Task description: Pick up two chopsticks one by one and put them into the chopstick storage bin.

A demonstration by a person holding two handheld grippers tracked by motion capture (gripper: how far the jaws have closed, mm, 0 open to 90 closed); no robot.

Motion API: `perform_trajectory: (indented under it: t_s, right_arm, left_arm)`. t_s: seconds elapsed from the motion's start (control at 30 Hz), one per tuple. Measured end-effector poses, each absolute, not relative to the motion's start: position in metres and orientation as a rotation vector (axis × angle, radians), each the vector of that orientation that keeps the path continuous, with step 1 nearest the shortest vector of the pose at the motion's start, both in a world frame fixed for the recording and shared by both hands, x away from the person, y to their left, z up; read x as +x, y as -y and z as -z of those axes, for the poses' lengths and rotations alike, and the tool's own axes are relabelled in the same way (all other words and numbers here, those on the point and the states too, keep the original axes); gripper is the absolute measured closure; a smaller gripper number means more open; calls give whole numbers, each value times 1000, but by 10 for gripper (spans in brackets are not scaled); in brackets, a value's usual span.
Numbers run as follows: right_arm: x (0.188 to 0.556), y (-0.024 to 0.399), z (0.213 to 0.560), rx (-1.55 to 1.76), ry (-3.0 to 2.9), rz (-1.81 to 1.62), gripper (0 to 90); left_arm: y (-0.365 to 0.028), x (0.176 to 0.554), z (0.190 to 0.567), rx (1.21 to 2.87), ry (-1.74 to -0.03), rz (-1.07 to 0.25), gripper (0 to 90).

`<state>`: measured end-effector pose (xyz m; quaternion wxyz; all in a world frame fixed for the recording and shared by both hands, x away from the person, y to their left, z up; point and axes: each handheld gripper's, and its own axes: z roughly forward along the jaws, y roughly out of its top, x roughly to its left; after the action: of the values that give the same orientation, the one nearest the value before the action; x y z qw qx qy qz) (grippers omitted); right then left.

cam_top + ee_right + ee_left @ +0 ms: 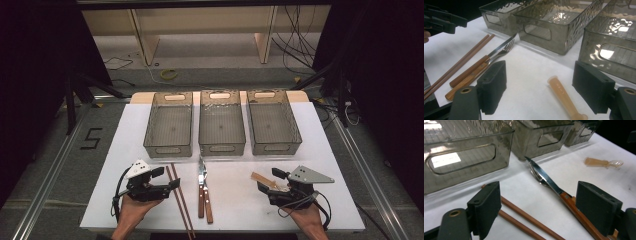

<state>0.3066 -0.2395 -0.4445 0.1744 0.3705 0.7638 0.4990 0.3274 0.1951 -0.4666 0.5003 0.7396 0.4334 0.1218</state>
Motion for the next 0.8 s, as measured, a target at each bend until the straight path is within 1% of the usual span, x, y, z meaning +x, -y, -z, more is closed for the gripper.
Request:
perform_trajectory:
  t_s: [0.27, 0.37, 0.57, 0.67, 0.7, 0.8]
  right_arm:
    - [307, 239, 445, 1051, -2172, -1411, 282]
    - [308, 239, 445, 1053, -2174, -1411, 282]
    - [308, 239, 445, 1057, -2177, -1413, 282]
    - [309, 239, 445, 1059, -2181, -1413, 283]
    - [309, 239, 446, 1059, -2183, -1413, 283]
    - [309, 238, 446, 1059, -2187, -1412, 284]
  left_arm:
    - [-191, 330, 460, 1864, -1153, -311, 225]
    - [-189, 333, 456, 1914, -1222, -283, 230]
    - [-187, 335, 454, 1974, -1281, -229, 237]
    - [-186, 337, 455, 2000, -1291, -221, 258]
    - [-184, 340, 457, 2034, -1308, -193, 262]
    - [-180, 342, 461, 2093, -1318, -173, 285]
